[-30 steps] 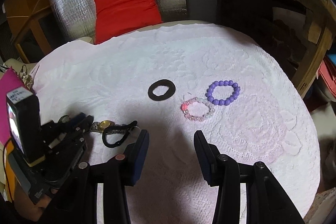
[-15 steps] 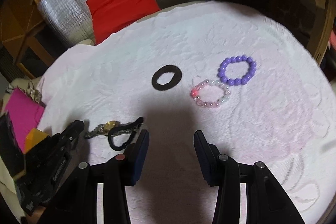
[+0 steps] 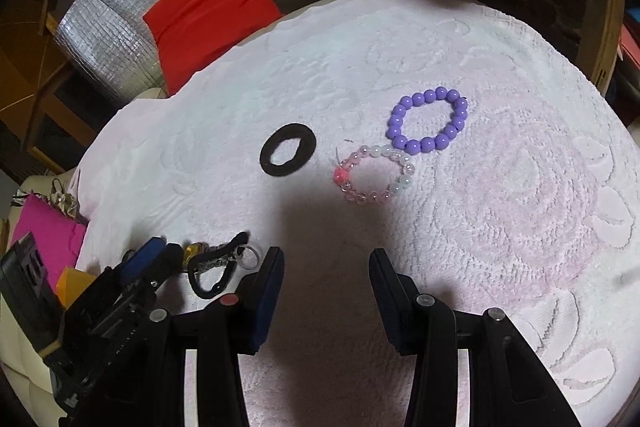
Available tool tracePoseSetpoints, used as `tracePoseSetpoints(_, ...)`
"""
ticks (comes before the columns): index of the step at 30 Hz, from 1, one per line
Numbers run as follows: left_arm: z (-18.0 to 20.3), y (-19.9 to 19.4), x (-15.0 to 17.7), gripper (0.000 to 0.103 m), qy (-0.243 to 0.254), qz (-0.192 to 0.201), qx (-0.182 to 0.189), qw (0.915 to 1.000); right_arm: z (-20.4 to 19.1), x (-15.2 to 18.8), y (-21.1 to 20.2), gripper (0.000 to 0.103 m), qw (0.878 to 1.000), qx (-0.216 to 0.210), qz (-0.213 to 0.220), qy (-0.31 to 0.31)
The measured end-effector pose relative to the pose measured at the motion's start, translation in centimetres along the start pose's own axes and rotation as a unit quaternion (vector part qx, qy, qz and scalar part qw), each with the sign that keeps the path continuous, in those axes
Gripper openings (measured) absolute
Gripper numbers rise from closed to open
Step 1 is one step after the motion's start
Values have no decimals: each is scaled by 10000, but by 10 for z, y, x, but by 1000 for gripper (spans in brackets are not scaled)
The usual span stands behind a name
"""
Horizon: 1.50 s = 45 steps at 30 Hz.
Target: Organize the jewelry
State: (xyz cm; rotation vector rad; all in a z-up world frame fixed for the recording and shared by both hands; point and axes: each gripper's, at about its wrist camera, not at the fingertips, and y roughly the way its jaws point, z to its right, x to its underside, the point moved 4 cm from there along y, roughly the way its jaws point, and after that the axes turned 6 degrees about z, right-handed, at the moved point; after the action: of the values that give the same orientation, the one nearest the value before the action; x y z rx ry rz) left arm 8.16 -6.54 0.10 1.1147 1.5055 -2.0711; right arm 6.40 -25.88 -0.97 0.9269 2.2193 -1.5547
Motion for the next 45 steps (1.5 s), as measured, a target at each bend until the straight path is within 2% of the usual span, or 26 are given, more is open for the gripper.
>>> tracePoseSetpoints(4,5,-5,8,16,100,-215,173,9996,-6,1,0,48,10000,-42,5,-62)
tracePoseSetpoints(7,10,-11,14,15,293,-307,160,9990,-12,3,2,48,9999,-78,-2,-102)
tracePoseSetpoints(10,10,-19,19,9,252,-479,346,9979,-19,6,6,48,9997,-156,-82,-164)
tracePoseSetpoints(13,14,-24,24,9,489,-520,277,9971,-32,10,14,48,9992,-201,-166,-313)
tracePoseSetpoints(16,11,-27,27,9,516,-517,238,9970,-46,14,21,48,9985,-202,-191,-468)
tracePoseSetpoints(21,2,-33,26,9,540,-462,103,9974,-64,17,38,48,9958,102,-72,-908)
tracePoseSetpoints(24,-7,-37,22,9,455,-392,36,9982,-69,17,41,25,9916,301,44,-1254)
tracePoseSetpoints(28,-8,-38,18,9,446,-284,-29,9986,-56,13,31,20,9921,414,150,-1176)
tracePoseSetpoints(30,-4,-38,16,10,481,-216,8,9986,-45,8,25,7,9927,497,199,-1085)
tracePoseSetpoints(32,3,-37,14,14,557,-155,55,9983,-29,3,19,7,9940,555,231,-916)
tracePoseSetpoints(33,8,-36,14,27,603,-146,63,9981,-23,2,18,7,9945,561,228,-849)
tracePoseSetpoints(34,12,-34,14,54,643,-149,25,9978,-17,0,16,7,9949,590,223,-793)
tracePoseSetpoints(35,17,-31,13,65,691,-121,-64,9975,-13,0,16,7,9951,598,212,-759)
tracePoseSetpoints(36,20,-30,12,69,735,-61,-73,9973,-9,0,15,7,9956,559,186,-728)
tracePoseSetpoints(39,36,-27,9,69,866,57,44,9962,-2,-1,10,7,9969,397,131,-669)
tracePoseSetpoints(41,43,-20,8,69,949,45,-12,9955,3,1,6,8,9976,301,65,-617)
tracePoseSetpoints(45,40,0,11,67,861,-239,-173,9958,14,0,4,9,9996,-62,-175,-202)
